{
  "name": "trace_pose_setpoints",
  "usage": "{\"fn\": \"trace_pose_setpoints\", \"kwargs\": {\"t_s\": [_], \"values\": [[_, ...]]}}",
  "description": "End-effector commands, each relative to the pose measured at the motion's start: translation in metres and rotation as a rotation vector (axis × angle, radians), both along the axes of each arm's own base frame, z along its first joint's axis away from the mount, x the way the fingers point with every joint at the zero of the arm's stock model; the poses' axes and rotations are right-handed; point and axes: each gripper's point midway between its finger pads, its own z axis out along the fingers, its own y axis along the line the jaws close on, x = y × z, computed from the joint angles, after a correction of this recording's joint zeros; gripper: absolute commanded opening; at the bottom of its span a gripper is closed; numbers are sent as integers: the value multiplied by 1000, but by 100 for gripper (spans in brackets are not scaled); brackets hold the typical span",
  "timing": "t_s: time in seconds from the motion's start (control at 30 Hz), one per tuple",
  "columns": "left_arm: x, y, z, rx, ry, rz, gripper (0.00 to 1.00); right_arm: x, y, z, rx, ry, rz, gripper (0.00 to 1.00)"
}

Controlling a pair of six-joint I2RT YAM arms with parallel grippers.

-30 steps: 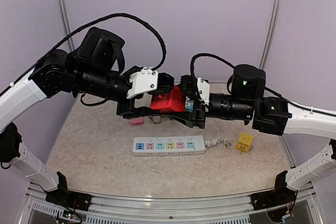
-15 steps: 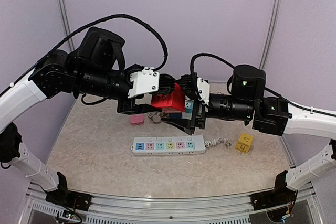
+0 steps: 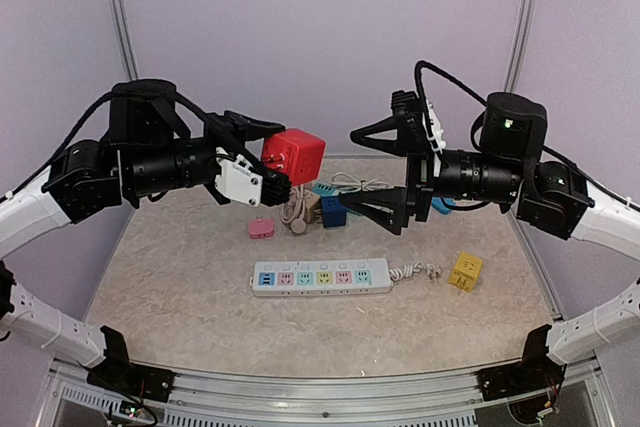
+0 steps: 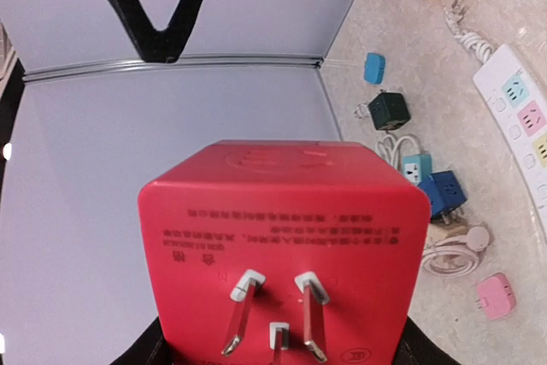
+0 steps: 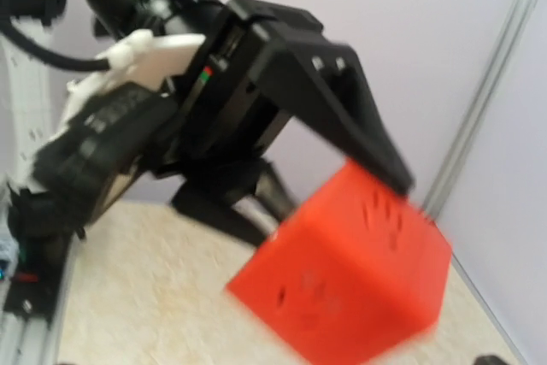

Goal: Insert the plug
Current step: Pick up the plug from the center of the board.

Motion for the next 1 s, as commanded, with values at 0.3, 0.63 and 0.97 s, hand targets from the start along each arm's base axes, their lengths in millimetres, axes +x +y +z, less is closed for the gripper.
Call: {"fn": "trace_pose_setpoints", "kwargs": {"t_s": [0.3,0.63,0.97], "values": [[-97,-13,51,-133,-498,-503,0,-36,12,33,24,92,289,100],[-110,-22,50,-167,-534,-561,0,-42,37,15,-36,153,411,100],[-106,-22,49,-178,-519,-541,0,-58,52,-12,-130,150,481,97]]}}
